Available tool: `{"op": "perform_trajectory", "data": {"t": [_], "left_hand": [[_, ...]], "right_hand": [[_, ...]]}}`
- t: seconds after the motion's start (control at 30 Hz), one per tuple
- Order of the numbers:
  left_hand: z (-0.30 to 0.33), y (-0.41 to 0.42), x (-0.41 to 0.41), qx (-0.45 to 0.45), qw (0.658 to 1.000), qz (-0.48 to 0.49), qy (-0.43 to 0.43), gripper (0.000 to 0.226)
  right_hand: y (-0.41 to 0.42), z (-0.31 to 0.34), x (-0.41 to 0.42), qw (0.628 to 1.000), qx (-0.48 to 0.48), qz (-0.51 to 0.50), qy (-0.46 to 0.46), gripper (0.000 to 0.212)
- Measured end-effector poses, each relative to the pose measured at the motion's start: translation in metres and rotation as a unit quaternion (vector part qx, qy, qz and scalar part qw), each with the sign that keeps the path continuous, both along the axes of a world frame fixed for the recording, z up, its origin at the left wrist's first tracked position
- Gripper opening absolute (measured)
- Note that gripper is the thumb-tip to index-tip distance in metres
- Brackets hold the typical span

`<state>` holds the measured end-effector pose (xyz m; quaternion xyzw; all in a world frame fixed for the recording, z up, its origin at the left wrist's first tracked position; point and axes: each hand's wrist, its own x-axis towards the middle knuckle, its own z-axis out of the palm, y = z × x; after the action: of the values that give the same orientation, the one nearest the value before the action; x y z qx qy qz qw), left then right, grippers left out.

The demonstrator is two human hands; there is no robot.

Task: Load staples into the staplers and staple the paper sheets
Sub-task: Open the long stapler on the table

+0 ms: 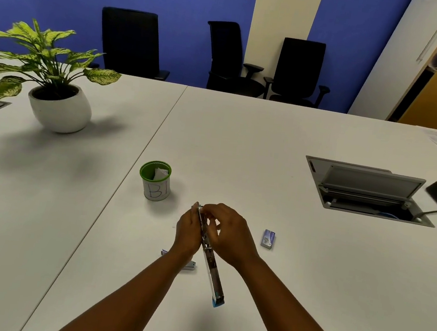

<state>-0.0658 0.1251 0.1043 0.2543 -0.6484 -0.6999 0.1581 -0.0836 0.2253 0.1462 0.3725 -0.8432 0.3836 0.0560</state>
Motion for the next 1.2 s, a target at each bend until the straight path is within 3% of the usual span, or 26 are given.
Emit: {"op": "perform_trajectory", "data": {"t": [0.3,0.43,0.97,1.2], "left_hand": [[-0.007,0.007,0.001,-0.004,1.0,0.017,-0.008,0.047],[-0.009,0.008,0.0,0.017,1.0,0.008,-0.015,0.046],[-0.006,0.005,-0.001,-0.039,0.998,0.039,-0.008,0.044],[-0.007,0.005,-0.003,-0.026,0.999,0.045,-0.01,0.046]], "right_hand": [[0.006,-0.011,0.01,0.998,-0.01,-0.005,-0.061,0.006],[0.006,-0.013,0.012,0.997,-0.027,-0.039,-0.067,0.018],[0.006,-0.023,0.023,0.975,-0.162,-0.105,-0.109,0.002],[0.007,-0.015,0.014,0.982,-0.125,-0.097,-0.106,0.009]]}}
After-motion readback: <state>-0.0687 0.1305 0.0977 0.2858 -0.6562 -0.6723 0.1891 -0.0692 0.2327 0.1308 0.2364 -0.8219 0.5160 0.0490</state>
